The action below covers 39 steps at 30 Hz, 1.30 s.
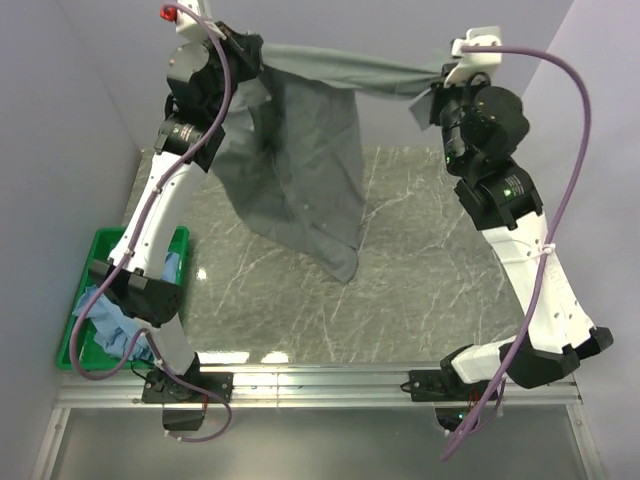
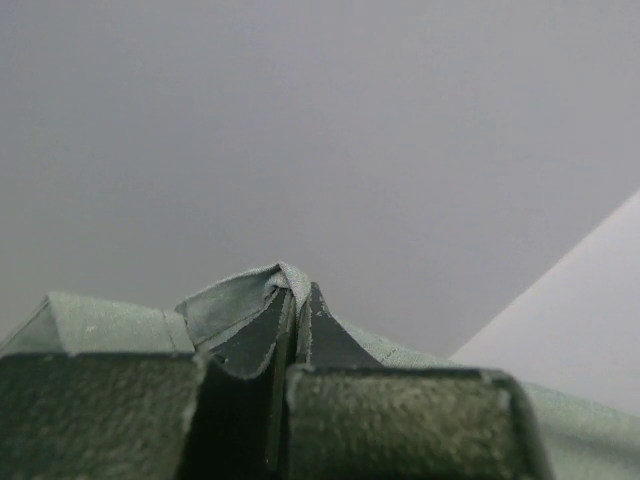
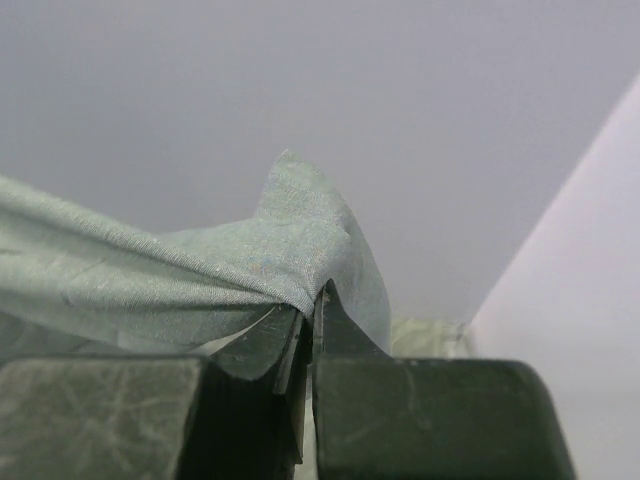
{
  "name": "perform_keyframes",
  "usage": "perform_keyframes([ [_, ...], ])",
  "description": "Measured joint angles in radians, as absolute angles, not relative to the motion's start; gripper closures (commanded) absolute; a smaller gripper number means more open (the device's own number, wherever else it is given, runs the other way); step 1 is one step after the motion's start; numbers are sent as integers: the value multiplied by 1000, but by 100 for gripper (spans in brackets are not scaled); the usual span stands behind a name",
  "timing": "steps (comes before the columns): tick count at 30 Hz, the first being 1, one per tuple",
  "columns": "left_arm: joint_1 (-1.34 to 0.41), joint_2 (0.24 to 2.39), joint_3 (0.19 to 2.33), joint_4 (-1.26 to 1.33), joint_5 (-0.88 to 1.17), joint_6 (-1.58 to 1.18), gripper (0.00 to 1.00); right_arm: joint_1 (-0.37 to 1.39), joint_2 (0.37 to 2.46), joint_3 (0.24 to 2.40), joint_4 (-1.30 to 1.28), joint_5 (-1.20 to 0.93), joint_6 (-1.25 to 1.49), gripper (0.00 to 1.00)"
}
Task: Fold and stack the long sleeve shirts
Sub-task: Flatten the shirt out
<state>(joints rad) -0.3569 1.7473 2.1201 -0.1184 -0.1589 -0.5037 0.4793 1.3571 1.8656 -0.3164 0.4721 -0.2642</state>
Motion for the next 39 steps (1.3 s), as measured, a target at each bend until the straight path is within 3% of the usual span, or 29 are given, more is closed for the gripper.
perform_keyframes([
  [3,-358,1756,2173,-84,-91,-514,99,480,1350,1905,-241,505,-314,100],
  [7,-369,1649,2043,34,-3,-525,100,480,1268,1883,-186,470,-342,100],
  [14,-376,1226,1495,206,43,-575,100,484,1051,1751,-347,191,-266,100],
  [17,-373,1032,1237,210,-9,-608,100,484,954,1601,-412,31,-168,100],
  [22,-356,795,873,102,-156,-672,99,518,853,1279,-505,-226,0,100],
  [27,-342,669,596,-136,-268,-792,95,677,931,1037,-611,-339,100,98],
  [28,-342,643,558,-179,-279,-816,94,715,979,1009,-635,-361,109,95],
  [32,-342,482,475,-369,-321,-901,92,848,1160,972,-738,-437,115,46],
  [34,-342,416,476,-411,-340,-912,92,883,1217,973,-765,-461,100,33],
  [37,-342,367,484,-443,-365,-908,93,884,1263,988,-795,-430,97,22],
  [39,-342,373,488,-459,-366,-900,93,842,1275,1024,-802,-368,128,21],
])
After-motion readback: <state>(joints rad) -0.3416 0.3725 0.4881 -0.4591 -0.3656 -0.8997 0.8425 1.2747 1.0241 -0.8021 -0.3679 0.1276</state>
